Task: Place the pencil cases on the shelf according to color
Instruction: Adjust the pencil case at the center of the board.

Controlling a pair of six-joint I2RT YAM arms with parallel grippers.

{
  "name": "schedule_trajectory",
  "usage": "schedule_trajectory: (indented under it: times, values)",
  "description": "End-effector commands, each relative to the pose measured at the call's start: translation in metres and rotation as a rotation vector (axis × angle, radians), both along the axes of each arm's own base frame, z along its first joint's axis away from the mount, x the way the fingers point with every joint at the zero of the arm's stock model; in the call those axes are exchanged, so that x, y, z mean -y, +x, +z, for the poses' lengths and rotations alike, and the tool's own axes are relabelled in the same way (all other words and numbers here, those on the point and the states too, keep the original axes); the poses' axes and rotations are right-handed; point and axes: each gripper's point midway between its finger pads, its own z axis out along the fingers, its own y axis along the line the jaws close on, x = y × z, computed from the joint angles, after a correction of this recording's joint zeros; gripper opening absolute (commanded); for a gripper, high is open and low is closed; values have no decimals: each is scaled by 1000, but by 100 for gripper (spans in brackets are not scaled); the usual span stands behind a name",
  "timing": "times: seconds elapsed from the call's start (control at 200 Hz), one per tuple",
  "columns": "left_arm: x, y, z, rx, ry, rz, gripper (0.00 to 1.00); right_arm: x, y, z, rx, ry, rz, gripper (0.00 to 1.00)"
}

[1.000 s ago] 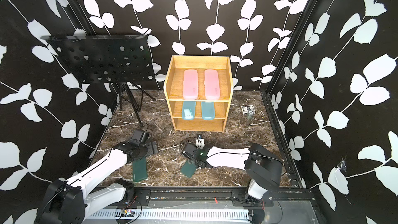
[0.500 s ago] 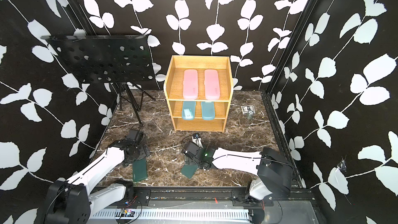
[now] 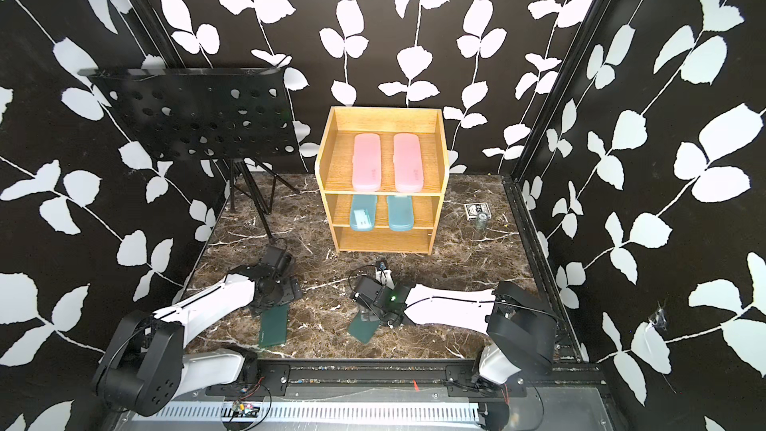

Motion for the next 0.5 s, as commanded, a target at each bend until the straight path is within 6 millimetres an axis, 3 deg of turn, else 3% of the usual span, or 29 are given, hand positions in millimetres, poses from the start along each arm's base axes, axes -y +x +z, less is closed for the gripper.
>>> schedule_trajectory:
  times: [0.0, 0.16, 0.345, 0.495]
  values:
    - [46, -18, -18, -48, -210, -24, 99, 9, -2, 2, -12, -47, -55, 99]
    - [59, -14, -12, -19, -219, -62, 99, -18, 3, 13, -16, 31, -64, 99]
    - [60, -4, -3, 23, -211, -67, 99, -40, 6, 0, -49, 8, -100, 99]
    - [60, 0, 4, 1, -168, -120, 99, -29, -6, -19, -92, -59, -147, 99]
